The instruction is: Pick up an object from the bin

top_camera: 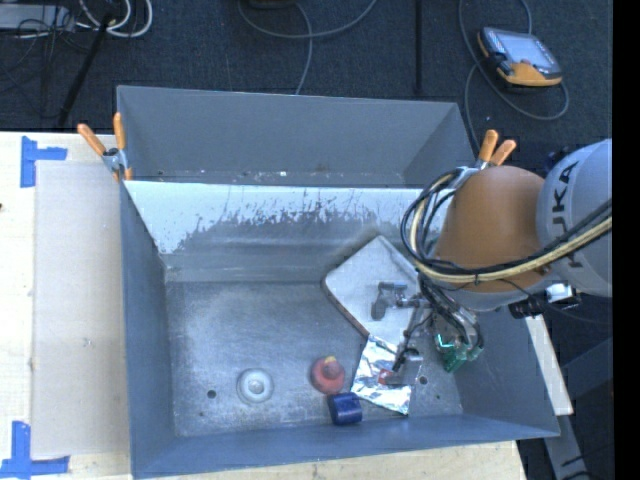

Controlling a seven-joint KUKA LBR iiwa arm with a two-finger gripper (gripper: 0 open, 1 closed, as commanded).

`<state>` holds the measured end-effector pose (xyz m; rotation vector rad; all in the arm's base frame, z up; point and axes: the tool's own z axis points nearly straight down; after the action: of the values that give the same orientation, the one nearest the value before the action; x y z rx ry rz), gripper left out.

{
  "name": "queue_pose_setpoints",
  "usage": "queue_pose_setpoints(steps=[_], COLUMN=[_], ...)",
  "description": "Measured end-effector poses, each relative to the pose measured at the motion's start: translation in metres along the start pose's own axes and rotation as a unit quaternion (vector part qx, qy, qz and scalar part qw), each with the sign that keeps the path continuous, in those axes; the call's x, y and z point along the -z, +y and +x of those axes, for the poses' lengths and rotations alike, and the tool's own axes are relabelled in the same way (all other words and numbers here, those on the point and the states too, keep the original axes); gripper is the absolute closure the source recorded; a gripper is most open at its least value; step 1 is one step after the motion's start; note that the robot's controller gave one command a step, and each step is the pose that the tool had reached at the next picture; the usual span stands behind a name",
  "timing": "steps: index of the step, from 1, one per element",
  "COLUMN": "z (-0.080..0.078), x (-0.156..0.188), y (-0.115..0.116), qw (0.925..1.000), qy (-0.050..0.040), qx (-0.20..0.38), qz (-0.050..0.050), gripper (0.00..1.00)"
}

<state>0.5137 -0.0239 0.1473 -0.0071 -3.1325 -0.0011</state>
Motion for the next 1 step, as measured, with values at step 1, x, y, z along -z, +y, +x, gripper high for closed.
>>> queue_pose_setpoints(steps=[1], z=[0.0254], x=[-0.0779], y=[0.0130], qw=[0.9767], qy=[-0.0068], qx=[0.215], qz=[0.001], gripper=[0.00])
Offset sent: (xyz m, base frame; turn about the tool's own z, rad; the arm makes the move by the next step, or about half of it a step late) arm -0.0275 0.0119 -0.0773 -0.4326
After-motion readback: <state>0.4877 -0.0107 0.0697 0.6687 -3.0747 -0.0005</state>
